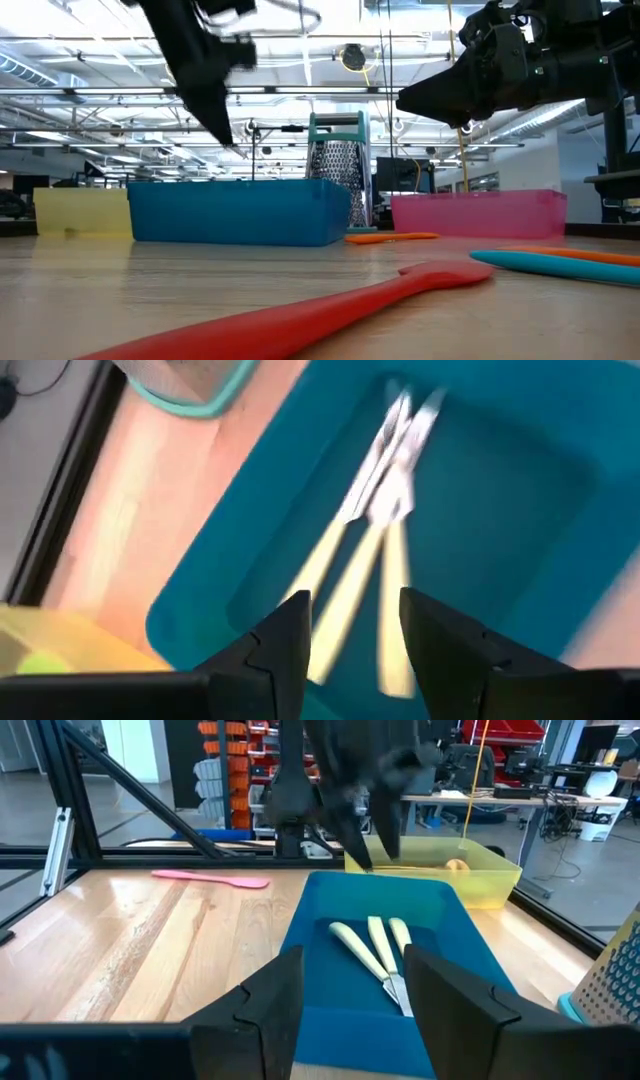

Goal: Pick & Place Kitchen Items
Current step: Put the pink spatula into the red bin

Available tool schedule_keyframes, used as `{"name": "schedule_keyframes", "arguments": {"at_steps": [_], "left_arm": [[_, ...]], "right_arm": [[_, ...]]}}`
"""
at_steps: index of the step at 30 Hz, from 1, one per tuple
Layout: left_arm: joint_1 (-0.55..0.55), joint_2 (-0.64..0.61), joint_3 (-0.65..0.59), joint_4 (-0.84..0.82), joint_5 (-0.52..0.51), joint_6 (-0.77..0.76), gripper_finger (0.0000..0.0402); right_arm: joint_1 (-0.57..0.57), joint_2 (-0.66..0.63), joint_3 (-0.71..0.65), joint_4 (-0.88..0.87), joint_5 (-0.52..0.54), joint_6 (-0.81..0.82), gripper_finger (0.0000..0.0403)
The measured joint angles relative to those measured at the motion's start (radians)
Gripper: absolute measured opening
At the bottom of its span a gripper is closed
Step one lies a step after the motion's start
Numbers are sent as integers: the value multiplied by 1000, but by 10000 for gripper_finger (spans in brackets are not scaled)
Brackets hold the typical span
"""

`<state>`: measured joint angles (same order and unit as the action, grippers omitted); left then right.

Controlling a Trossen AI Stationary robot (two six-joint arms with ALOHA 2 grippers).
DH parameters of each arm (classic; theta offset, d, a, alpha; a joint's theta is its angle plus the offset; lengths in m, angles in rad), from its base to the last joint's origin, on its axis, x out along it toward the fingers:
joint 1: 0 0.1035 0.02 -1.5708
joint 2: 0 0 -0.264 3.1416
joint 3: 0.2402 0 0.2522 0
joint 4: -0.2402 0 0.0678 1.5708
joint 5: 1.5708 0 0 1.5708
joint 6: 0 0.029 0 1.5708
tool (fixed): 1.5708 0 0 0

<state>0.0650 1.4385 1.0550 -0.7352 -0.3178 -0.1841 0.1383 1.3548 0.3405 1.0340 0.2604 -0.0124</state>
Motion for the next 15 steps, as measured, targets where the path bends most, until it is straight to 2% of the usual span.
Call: {"name": "schedule_keyframes", "arguments": {"at_steps": [4, 7, 15], "left_arm": [[-77, -106, 1, -57, 3, -178, 161], [-146, -147, 2, -145, 50, -347, 161], [-361, -132, -2, -486, 71, -793, 161]], "right_arm": [[0, 0, 0, 1, 0, -1, 167], [-1, 0, 0, 4, 0, -6, 167], [-1, 0, 0, 11, 0, -28, 167]]}}
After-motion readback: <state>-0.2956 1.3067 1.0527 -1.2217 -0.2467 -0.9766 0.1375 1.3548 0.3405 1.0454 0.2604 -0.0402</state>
